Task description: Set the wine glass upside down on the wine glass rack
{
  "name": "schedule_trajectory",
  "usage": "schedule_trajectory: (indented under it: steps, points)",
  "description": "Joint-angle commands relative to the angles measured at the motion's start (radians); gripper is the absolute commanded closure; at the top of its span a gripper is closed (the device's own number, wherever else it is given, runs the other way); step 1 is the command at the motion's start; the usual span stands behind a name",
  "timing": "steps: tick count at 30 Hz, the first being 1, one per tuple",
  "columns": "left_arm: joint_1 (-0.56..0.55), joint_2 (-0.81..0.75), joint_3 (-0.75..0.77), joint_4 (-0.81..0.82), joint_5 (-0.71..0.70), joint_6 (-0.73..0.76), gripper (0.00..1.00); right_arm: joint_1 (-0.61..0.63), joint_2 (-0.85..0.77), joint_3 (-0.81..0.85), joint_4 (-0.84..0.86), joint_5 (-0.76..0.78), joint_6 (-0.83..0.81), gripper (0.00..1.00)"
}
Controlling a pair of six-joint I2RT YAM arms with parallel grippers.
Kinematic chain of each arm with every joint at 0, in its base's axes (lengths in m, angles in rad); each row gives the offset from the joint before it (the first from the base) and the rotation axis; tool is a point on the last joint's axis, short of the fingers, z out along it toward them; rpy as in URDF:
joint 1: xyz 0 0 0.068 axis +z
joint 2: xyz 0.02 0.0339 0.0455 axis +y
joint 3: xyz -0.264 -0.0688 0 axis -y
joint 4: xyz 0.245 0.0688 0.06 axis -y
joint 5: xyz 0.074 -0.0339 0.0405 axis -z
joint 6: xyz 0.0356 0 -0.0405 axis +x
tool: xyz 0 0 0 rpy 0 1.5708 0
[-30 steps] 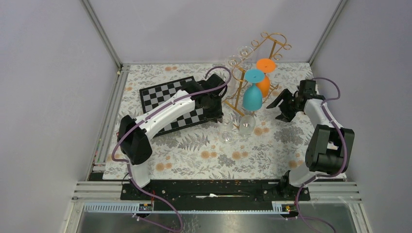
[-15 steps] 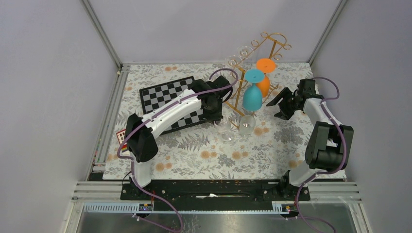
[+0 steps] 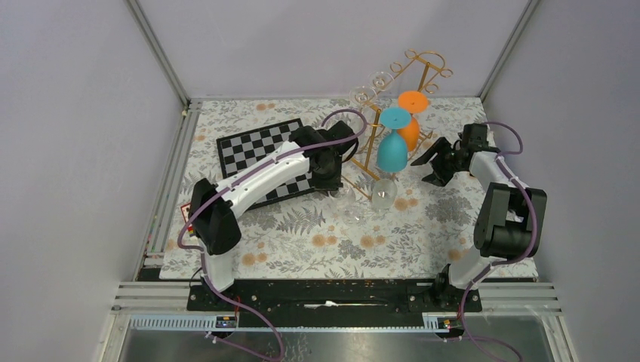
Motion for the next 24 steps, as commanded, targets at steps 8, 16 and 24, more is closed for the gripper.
schedule_trajectory:
  steps: [8,16,24]
  points:
    - [-0.001,-0.2,-0.06,0.004,-0.023,-0.009,0.99,-0.003,0.13,0.073,0.056,-0.082,0.077,0.44]
    - [0.031,-0.288,-0.101,-0.023,-0.037,-0.006,1.0,0.0,0.223,0.1,0.143,-0.149,0.179,0.49]
    - [0.049,-0.334,-0.136,-0.032,-0.041,0.003,1.0,0.015,0.306,0.147,0.188,-0.159,0.238,0.48]
